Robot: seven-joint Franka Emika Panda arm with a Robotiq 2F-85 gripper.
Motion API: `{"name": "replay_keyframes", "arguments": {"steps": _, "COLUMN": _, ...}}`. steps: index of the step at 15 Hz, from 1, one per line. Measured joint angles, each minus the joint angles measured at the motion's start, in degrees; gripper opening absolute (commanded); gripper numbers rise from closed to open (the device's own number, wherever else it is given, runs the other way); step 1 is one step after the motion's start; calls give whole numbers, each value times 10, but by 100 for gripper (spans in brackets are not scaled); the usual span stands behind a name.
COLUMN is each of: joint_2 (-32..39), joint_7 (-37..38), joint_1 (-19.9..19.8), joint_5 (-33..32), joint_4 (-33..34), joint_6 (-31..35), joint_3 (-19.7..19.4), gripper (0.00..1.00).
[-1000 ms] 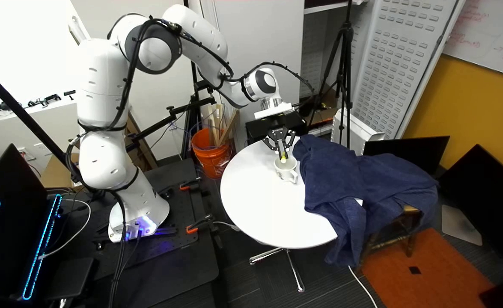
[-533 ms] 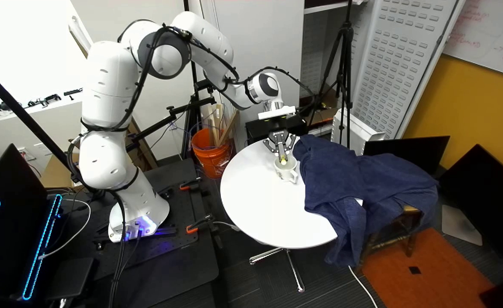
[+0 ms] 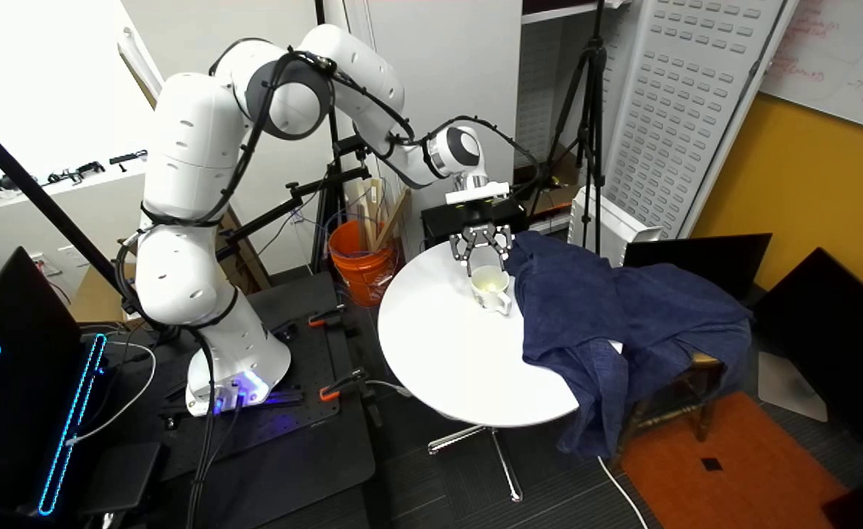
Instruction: Move the mug closer to the yellow marker then put it in the mug
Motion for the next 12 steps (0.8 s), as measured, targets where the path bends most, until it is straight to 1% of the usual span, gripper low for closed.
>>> {"name": "replay_keyframes", "arguments": {"steps": 12, "joint_2": 5, "joint_7": 0, "joint_1": 0, "joint_5": 0, "joint_4": 6, "joint_6": 0, "joint_3": 3, "gripper": 100}}
